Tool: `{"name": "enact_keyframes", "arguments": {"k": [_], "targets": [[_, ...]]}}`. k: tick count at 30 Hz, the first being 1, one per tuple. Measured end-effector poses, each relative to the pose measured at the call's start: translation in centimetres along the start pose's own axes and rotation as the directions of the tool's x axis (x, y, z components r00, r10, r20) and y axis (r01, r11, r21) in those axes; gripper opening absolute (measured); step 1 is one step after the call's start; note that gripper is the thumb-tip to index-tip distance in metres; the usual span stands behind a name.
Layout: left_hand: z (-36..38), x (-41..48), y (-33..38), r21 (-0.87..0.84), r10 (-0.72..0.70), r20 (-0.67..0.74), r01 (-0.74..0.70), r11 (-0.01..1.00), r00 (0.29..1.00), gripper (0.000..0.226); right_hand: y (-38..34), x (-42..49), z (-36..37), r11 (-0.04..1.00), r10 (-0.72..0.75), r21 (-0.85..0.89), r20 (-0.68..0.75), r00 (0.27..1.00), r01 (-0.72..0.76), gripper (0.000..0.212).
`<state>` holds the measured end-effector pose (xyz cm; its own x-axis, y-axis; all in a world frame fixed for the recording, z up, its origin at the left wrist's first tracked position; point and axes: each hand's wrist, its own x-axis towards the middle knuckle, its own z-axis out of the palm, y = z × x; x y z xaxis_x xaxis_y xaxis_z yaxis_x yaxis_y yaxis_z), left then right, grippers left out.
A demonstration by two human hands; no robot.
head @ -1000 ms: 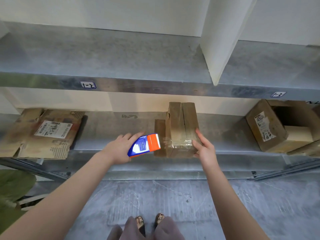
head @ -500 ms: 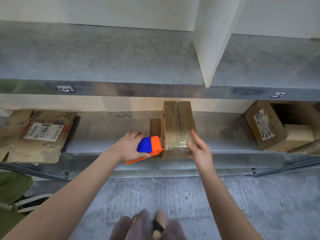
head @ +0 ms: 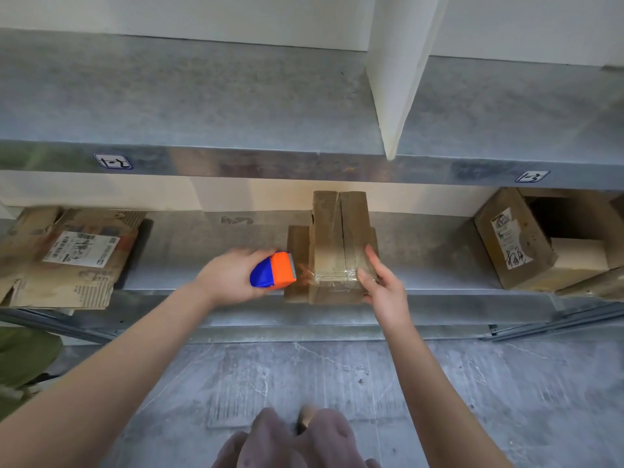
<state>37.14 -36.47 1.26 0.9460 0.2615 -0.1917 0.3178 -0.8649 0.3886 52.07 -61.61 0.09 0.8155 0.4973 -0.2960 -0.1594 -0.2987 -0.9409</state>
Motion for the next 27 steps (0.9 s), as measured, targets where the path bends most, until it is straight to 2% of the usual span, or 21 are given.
{"name": "enact_keyframes", "arguments": {"k": [2, 6, 10, 14, 17, 20, 22, 27], "targets": [[-1.4, 0.3, 0.0, 0.072, -0.014, 0.022, 0.013, 0.997, 1.000, 0.073, -0.1, -0.2, 0.2, 1.000, -0.011, -0.014, -0.010, 1.000, 0.011, 0.048], [-2.2, 1.7, 1.8, 0.207, -0.064, 0.189, 0.025, 0.978, 0.980, 0.067, -0.2, -0.4, 0.4, 0.999, -0.023, -0.026, -0.022, 0.999, 0.022, 0.048], [-2.0, 2.4, 2.3, 0.269, -0.119, 0.296, 0.038, 0.963, 0.948, 0.084, -0.3, -0.1, 0.1, 1.000, -0.003, -0.019, 0.006, 1.000, 0.003, 0.048], [-1.9, 2.5, 1.9, 0.131, -0.142, 0.361, 0.100, 0.986, 0.922, 0.093, -0.1, -0.1, 0.0, 1.000, -0.014, -0.014, -0.001, 1.000, 0.014, 0.049], [-1.0, 2.3, 1.0, 0.059, -0.141, 0.265, 0.130, 0.990, 0.954, 0.092, 0.0, 0.0, 0.0, 1.000, -0.023, -0.020, -0.010, 1.000, 0.023, 0.048], [0.4, 1.7, 0.2, -0.100, -0.195, 0.200, 0.218, 0.971, 0.960, 0.081, 0.2, 0.0, 0.1, 0.999, -0.039, -0.030, -0.011, 0.999, 0.038, 0.048], [1.5, 1.0, -0.3, -0.155, -0.180, 0.205, 0.214, 0.965, 0.962, 0.074, 0.3, -0.1, 0.1, 0.998, -0.049, -0.038, -0.011, 0.999, 0.049, 0.047], [2.2, -0.4, -1.3, -0.319, -0.185, 0.224, 0.251, 0.914, 0.957, 0.079, 0.5, 0.1, 0.1, 0.997, -0.046, -0.069, -0.017, 0.999, 0.045, 0.047]]}}
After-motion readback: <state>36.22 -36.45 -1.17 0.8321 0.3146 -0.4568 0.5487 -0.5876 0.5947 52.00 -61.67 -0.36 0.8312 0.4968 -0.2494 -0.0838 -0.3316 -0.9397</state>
